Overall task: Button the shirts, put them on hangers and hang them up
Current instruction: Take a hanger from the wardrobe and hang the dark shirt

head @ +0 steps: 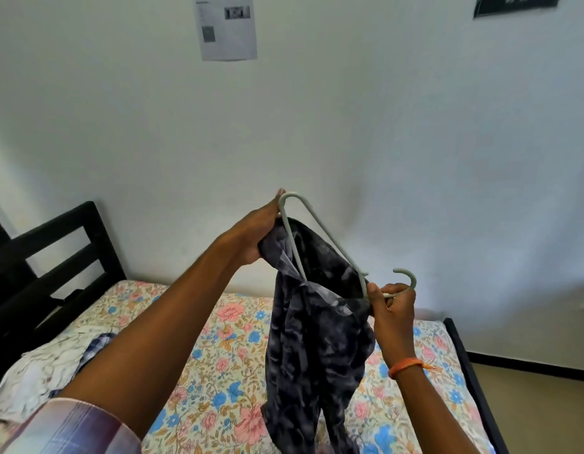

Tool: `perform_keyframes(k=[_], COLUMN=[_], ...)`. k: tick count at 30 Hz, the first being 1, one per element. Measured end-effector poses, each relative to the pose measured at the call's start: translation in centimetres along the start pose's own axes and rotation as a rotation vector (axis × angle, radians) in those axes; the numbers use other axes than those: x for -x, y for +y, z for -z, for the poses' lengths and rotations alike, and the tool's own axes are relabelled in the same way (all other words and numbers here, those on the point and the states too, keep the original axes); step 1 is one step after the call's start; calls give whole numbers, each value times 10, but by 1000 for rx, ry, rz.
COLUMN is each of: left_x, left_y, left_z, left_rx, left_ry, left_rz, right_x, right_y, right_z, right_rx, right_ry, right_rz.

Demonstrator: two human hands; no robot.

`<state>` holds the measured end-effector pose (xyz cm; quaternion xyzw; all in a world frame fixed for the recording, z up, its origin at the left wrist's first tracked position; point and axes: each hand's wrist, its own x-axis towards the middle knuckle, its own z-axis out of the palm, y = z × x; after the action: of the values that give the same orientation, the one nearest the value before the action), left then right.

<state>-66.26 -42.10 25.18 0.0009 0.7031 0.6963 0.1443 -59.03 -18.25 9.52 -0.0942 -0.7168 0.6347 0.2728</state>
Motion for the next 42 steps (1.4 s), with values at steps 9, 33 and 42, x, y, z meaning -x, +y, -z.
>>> perform_keyframes(k=[9, 33, 42], left_x=[-5, -8, -7], left_y=[5, -20, -23], left_z=[0, 25, -13], left_rx=[-185, -573, -1458], left_ry=[-153, -352, 215], left_rz=[-50, -158, -155], right_x=[-4, -10, -13], right_y=[14, 12, 14], right_z=[10, 55, 43], right_rx=[38, 112, 304], right_ry=[6, -130, -98], right_rz=[-90, -39, 175])
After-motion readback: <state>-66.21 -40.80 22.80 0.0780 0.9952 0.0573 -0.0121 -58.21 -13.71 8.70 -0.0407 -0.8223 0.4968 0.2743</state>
